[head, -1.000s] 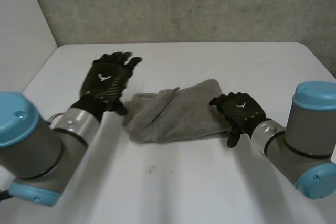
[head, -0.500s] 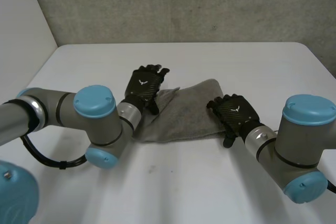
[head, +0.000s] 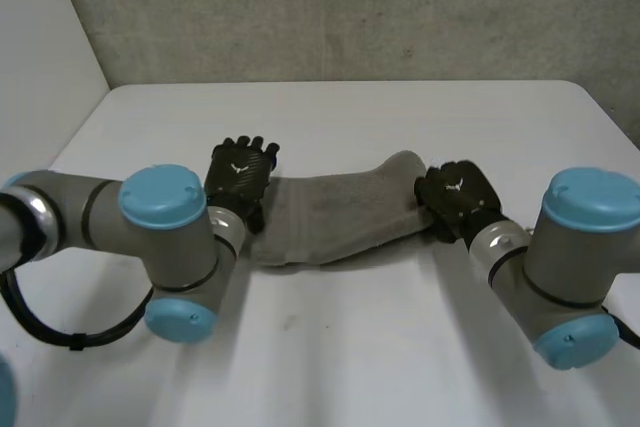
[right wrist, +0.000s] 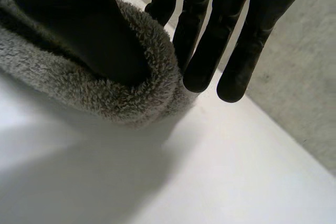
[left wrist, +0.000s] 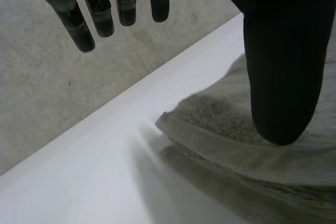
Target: Fold the towel.
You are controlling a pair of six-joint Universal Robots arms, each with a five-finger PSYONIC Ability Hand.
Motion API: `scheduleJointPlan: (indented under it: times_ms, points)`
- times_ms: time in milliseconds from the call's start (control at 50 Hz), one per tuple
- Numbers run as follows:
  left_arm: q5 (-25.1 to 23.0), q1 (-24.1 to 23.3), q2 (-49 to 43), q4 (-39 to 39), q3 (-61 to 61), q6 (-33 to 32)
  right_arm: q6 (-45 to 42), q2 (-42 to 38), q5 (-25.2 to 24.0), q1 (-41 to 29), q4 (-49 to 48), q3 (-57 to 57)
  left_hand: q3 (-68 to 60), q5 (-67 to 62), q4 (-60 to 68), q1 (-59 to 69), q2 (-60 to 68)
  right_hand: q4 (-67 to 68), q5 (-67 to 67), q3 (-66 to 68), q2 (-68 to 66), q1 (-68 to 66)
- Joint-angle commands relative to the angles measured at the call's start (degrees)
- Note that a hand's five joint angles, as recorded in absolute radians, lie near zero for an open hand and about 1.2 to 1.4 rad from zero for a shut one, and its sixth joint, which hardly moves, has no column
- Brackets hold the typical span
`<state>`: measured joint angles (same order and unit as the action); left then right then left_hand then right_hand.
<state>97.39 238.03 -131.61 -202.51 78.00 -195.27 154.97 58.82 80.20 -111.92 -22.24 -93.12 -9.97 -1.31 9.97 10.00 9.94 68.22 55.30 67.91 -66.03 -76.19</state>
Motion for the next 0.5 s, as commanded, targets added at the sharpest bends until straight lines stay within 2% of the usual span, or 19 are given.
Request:
scheduleJointPlan:
  times_ms: [20, 60, 80, 120, 160, 240, 280, 300, 320, 340, 380, 440, 500]
  points:
    - [-0.1, 0.2, 8.7, -0.3, 7.3, 0.2, -8.5, 3.6, 2.3, 0.0, 6.9, 4.7, -0.4, 0.9, 0.4, 0.4, 0.4, 11.8, 14.7, 12.1, -14.0, -3.8]
    - [-0.1, 1.1, 12.0, -0.5, 9.9, 0.2, -14.1, 3.7, 3.6, -1.4, 10.0, 8.3, -0.2, 1.1, 0.2, 0.2, 0.3, 11.8, 14.7, 12.1, -14.0, -3.8]
    - [-0.1, 1.1, 12.0, -0.5, 9.9, 0.2, -14.2, 3.7, 3.6, -1.4, 10.0, 8.3, -0.2, 1.1, 0.2, 0.2, 0.3, 11.8, 14.7, 12.1, -14.0, -3.8]
    - [-0.1, 2.4, 13.6, -0.5, 11.0, 0.2, -18.8, 2.6, 2.9, -5.7, 10.3, 12.2, -0.2, 1.1, 0.2, 0.2, 0.3, 11.8, 14.7, 12.1, -14.0, -3.8]
    - [0.0, 5.0, 16.6, -0.5, 13.0, 0.2, -20.6, 1.2, 2.6, -8.0, 10.2, 14.4, -0.2, 1.1, 0.2, 0.2, 0.3, 11.8, 14.7, 12.1, -14.0, -3.8]
    - [0.0, 6.3, 18.8, -0.5, 14.7, 0.2, -23.2, -2.7, 1.0, -12.4, 10.1, 19.6, -0.2, 1.1, 0.2, 0.2, 0.3, 11.8, 14.7, 12.1, -14.0, -3.8]
    - [0.0, 6.7, 19.5, -0.5, 15.3, 0.2, -24.2, -6.8, -4.1, -16.7, 10.1, 24.2, -0.8, 0.6, 0.7, 0.7, 0.8, 11.8, 14.7, 12.1, -14.0, -3.8]
    - [0.2, 7.3, 20.2, -0.3, 16.0, 0.2, -24.2, -6.8, -4.1, -16.7, 10.1, 24.2, -2.6, -1.2, 2.6, 2.5, 2.6, 11.8, 14.7, 12.1, -14.0, -3.8]
    - [0.3, 8.1, 21.3, 0.0, 16.6, 0.3, -24.3, -8.9, -7.6, -18.7, 10.1, 25.8, -3.4, -2.1, 3.4, 3.4, 3.5, 11.8, 14.7, 12.1, -14.0, -3.8]
    - [0.3, 8.2, 21.3, 0.0, 16.6, 0.3, -24.3, -8.9, -7.6, -18.7, 10.1, 25.8, -3.4, -2.1, 3.4, 3.4, 3.5, 11.8, 14.7, 12.1, -14.0, -3.8]
    - [0.3, 9.7, 23.4, 0.1, 18.1, 1.5, -24.5, -12.8, -14.0, -21.3, 10.8, 27.1, -3.3, -1.9, 3.3, 3.2, 3.3, 11.8, 14.7, 12.1, -14.0, -3.8]
    - [0.0, 10.3, 24.0, 0.1, 18.9, 2.6, -24.6, -16.0, -16.6, -22.6, 11.9, 26.6, -3.1, -1.8, 3.1, 3.1, 3.1, 11.8, 14.7, 12.1, -14.0, -3.8]
    - [0.0, 10.5, 24.2, 0.1, 19.4, 4.6, -24.7, -17.0, -16.6, -23.1, 12.9, 26.4, -2.9, -1.6, 2.9, 2.9, 3.0, 11.8, 14.7, 12.1, -14.0, -3.8]
